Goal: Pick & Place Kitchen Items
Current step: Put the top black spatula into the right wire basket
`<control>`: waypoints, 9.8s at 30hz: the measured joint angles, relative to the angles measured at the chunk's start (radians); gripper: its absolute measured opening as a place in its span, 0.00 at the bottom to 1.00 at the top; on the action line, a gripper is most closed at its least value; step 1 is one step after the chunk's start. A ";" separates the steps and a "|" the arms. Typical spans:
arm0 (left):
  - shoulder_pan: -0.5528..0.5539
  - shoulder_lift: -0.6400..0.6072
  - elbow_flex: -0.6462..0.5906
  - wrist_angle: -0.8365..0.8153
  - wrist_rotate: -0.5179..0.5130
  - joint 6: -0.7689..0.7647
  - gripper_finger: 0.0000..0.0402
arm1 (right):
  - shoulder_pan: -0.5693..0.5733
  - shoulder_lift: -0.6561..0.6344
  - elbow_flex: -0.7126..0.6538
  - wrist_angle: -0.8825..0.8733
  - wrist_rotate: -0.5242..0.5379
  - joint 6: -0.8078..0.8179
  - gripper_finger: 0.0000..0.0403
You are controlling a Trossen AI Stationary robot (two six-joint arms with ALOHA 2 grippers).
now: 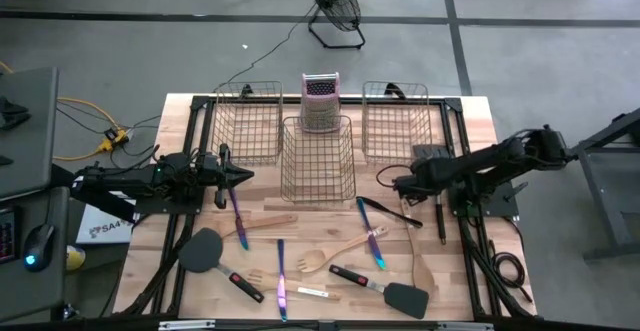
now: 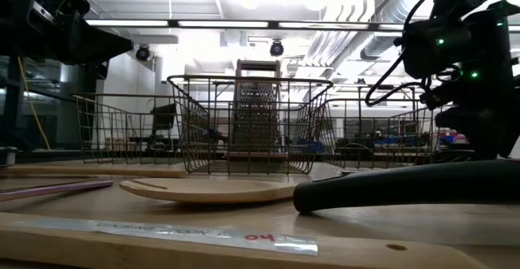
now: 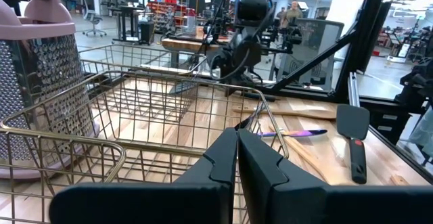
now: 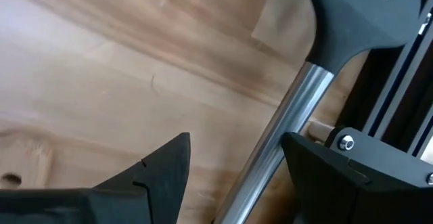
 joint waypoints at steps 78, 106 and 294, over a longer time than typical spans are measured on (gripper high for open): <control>0.000 0.000 0.000 0.000 0.000 0.000 0.04 | -0.168 0.110 0.021 -0.026 -0.209 -0.165 0.18; 0.000 0.000 0.000 0.000 0.000 0.000 0.04 | -0.190 0.060 0.031 -0.042 -0.353 -0.166 0.16; 0.000 0.000 0.000 0.000 0.000 0.000 0.04 | -0.718 0.195 0.576 0.186 -0.288 -0.803 0.13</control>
